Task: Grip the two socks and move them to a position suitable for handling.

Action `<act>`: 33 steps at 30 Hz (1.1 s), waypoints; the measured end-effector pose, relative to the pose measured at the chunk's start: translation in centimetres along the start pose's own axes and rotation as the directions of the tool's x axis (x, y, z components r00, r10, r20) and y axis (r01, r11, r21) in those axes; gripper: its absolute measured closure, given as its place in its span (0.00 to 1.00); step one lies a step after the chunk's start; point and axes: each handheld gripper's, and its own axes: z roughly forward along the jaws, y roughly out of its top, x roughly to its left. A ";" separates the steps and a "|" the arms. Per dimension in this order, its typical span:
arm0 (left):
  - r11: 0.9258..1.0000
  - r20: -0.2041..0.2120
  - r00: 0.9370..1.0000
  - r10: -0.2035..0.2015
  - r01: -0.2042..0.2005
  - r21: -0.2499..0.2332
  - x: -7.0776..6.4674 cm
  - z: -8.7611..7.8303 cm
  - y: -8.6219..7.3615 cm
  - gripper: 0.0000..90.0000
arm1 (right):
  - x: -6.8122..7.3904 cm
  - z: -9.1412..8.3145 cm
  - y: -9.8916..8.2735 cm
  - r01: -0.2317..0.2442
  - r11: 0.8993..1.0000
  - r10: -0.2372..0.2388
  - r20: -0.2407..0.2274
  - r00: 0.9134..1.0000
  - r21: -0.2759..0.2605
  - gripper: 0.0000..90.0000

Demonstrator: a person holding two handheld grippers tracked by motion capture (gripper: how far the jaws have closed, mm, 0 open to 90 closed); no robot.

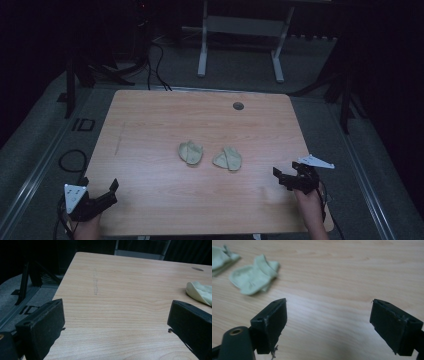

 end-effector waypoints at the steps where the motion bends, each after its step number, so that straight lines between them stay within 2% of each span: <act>1: 1.000 -0.001 1.000 0.001 -0.001 0.001 0.0 0.0 0.0 0.01 | 0.4 0.2 0.3 0.014 1.000 -0.014 0.011 1.000 0.003 0.16; 3: 1.000 0.002 1.000 0.001 -0.001 0.002 0.0 0.0 0.0 0.01 | 1.1 0.5 0.8 0.041 0.999 -0.041 -0.014 0.999 -0.008 0.16; 9: 1.000 0.007 1.000 -0.003 0.003 0.004 0.0 0.0 0.0 0.01 | 3.7 2.4 1.8 0.106 0.994 -0.103 -0.101 0.989 0.023 0.16; 10: 1.000 0.007 1.000 -0.003 0.003 0.004 0.0 0.0 0.0 0.01 | 3.7 2.4 1.8 0.106 0.994 -0.103 -0.101 0.989 0.023 0.16; 11: 1.000 0.009 1.000 -0.005 0.005 0.003 0.1 0.0 0.0 0.01 | 4.6 3.0 2.1 0.122 0.992 -0.119 -0.112 0.987 0.024 0.16; 13: 1.000 0.010 1.000 -0.006 0.006 0.004 0.1 0.0 0.0 0.01 | 5.0 3.3 2.2 0.130 0.991 -0.127 -0.122 0.984 0.024 0.16; 16: 1.000 0.014 1.000 -0.007 0.007 0.005 0.1 0.0 0.0 0.01 | 6.4 4.6 2.9 0.156 0.987 -0.149 -0.146 0.978 0.038 0.19; 20: 1.000 0.016 1.000 -0.005 0.005 0.008 0.1 0.1 0.0 0.01 | 7.3 5.5 3.3 0.178 0.983 -0.169 -0.160 0.973 0.045 0.20; 25: 1.000 0.020 1.000 -0.002 0.002 0.013 0.1 0.1 0.0 0.01 | 9.1 7.5 3.9 0.208 0.976 -0.193 -0.183 0.964 0.067 0.24; 30: 1.000 0.021 1.000 -0.003 0.003 0.013 0.1 0.1 0.0 0.01 | 10.3 9.1 4.3 0.238 0.967 -0.219 -0.180 0.959 0.088 0.26; 33: 1.000 0.022 1.000 -0.005 0.005 0.013 0.1 0.1 -0.1 0.01 | 10.8 10.1 4.5 0.254 0.961 -0.233 -0.172 0.957 0.107 0.31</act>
